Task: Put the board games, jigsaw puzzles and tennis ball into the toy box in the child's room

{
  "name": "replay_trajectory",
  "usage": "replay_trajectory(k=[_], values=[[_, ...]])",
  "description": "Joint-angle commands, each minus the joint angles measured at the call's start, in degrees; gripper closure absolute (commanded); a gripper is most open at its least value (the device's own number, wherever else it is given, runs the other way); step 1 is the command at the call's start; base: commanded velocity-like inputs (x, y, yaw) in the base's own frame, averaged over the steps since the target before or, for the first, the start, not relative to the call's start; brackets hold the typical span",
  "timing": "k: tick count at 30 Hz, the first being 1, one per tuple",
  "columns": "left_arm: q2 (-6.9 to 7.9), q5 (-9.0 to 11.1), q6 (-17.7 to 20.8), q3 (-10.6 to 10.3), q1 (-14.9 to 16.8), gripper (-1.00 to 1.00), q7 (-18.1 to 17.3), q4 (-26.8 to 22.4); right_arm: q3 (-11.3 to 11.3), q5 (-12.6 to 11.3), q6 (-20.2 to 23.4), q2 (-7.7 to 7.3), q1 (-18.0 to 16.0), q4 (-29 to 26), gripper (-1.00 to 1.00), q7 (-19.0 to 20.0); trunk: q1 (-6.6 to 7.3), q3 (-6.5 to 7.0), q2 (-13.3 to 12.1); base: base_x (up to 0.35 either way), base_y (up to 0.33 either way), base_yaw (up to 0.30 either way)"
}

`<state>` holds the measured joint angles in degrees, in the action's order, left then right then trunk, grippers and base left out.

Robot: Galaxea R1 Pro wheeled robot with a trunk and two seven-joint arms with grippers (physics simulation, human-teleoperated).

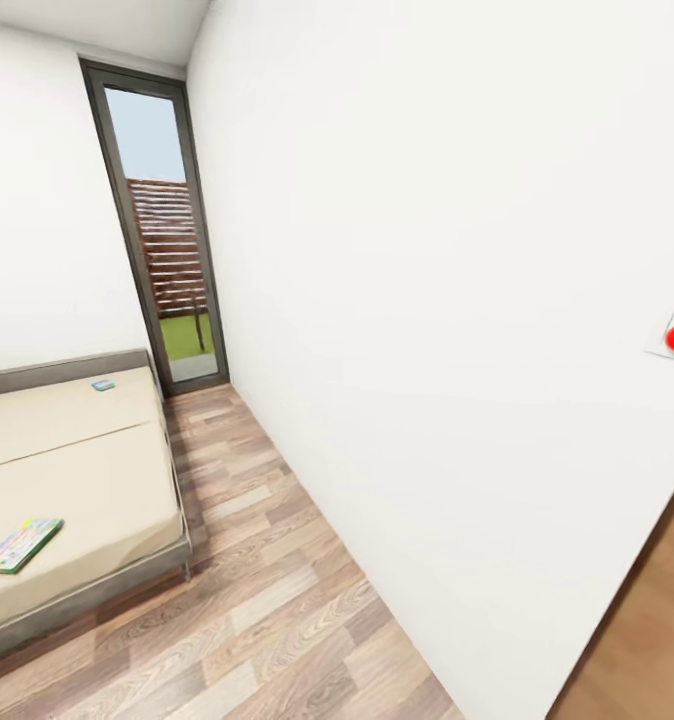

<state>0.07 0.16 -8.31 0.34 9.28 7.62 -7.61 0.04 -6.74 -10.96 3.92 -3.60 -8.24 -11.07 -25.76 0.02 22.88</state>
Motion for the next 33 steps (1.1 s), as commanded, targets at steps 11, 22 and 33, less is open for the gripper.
replay_trajectory(k=[11, 22, 33], values=[[-0.06, 0.00, -0.21, 0.01, 0.04, -1.00, 0.09, 0.10, 0.05, -0.56, -0.29, 0.02, 0.00, 0.05, -1.00, 0.01, -0.02, -0.02, 0.03, 0.000, 0.000, 0.293], [-0.07, -0.06, -0.30, -0.07, 0.04, -1.00, 0.03, 0.09, 0.05, -0.56, -0.25, 0.03, 0.00, 0.06, -1.00, 0.00, -0.02, -0.02, 0.03, 0.000, 0.000, 0.293], [-0.19, -0.39, -0.30, -0.32, 0.04, -1.00, 0.03, 0.13, 0.05, -0.56, -0.29, 0.03, 0.00, 0.07, -1.00, 0.00, -0.02, -0.02, 0.03, 0.000, 0.000, 0.293]])
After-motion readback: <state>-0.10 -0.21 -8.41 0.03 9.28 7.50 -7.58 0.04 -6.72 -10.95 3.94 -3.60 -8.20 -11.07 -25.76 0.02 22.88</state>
